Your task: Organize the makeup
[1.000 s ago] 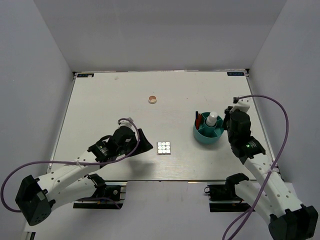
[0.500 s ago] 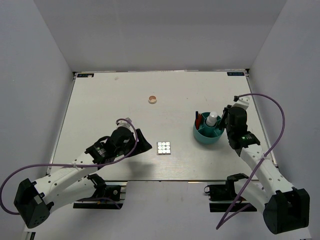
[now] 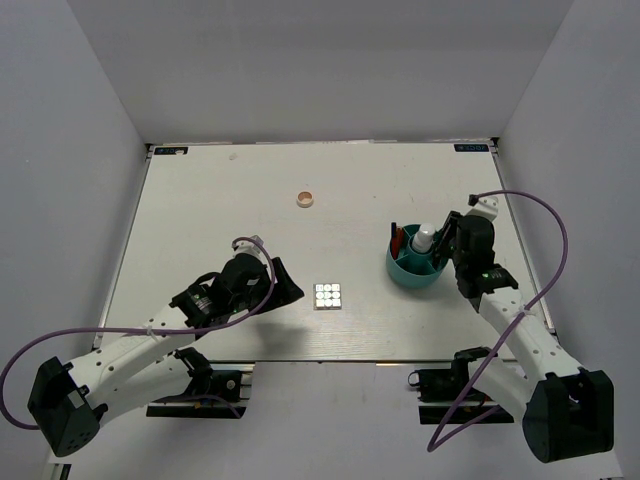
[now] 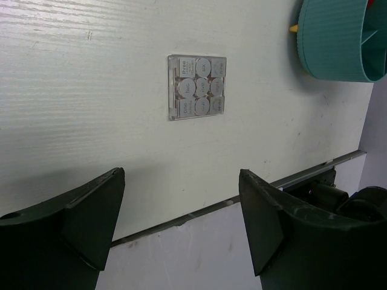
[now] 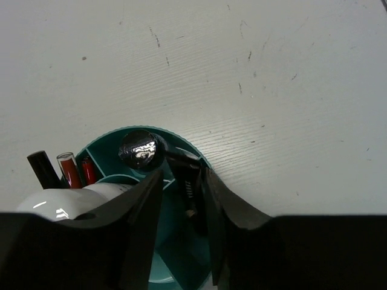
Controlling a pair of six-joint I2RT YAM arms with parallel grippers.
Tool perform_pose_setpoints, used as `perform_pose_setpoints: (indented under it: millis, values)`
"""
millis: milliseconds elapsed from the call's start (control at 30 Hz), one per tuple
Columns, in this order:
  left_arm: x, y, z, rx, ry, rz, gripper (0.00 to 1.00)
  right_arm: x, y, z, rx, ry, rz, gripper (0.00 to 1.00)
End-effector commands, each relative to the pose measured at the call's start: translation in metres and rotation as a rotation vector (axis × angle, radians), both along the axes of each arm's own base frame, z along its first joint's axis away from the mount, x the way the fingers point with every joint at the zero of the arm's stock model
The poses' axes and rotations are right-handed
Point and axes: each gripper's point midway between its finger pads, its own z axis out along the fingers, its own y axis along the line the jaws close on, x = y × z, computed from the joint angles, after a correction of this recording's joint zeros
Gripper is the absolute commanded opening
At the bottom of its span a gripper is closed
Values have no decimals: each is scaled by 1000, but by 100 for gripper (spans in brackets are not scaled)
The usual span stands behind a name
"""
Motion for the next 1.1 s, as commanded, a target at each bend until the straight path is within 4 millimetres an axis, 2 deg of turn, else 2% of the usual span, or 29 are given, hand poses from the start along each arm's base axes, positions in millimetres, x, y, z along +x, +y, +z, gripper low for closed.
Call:
perform_pose_setpoints:
  millis: [0,33,133,267,333,367,467,500,533,567,600,667,733,767,833,867,900,933,967,1000,1033,1067]
  values:
    - [2,0,9,-12,-22,6,86,7,-1,8,27,-49,-13,43]
    - [2,0,9,-14,-22,7,85,7,-1,8,31,-49,-11,50]
    - [2,0,9,-12,-22,9,86,6,-1,6,34,-41,-5,57]
    - [2,0,11,-15,-25,6,86,5,-3,9,24,-39,-1,57]
    - [3,-1,11,-13,-25,5,85,7,-6,21,10,-63,-2,57]
    - [4,-2,12,-15,-30,1,85,5,-7,20,1,-48,0,57]
    - [8,-6,14,-6,-35,-7,85,4,-16,43,-28,-90,-7,54]
    - [9,-8,14,-2,-34,-11,86,4,-17,54,-33,-111,-10,52]
    - [12,-11,13,5,-29,-16,86,4,-21,61,-41,-120,-19,45]
    - [13,-13,14,11,-29,-26,85,1,-25,62,-47,-103,-28,42]
    - [14,-15,13,20,-21,-31,84,3,-26,79,-46,-132,-31,33]
    - [19,-21,8,59,3,-52,83,1,-31,92,-67,-146,-33,21]
    - [23,-28,9,71,13,-71,80,1,-27,111,-81,-183,15,7]
    - [25,-31,1,99,37,-85,78,0,-19,117,-99,-200,85,4]
    - [27,-34,-3,125,59,-98,74,-2,-5,127,-118,-220,189,2]
    - [33,-40,-6,148,75,-101,74,-3,4,135,-124,-239,252,3]
    - [36,-41,-8,165,89,-99,74,-7,22,139,-123,-250,375,8]
    - [37,-38,-12,207,115,-91,75,-10,31,143,-113,-259,426,25]
    - [45,-45,-13,233,133,-88,76,-12,43,146,-95,-271,496,33]
    - [49,-47,-13,254,147,-86,77,-13,47,147,-89,-272,524,49]
    - [49,-41,-21,312,186,-73,79,-13,51,149,-81,-276,544,54]
    - [59,-48,-23,343,204,-67,81,-13,56,152,-70,-280,575,58]
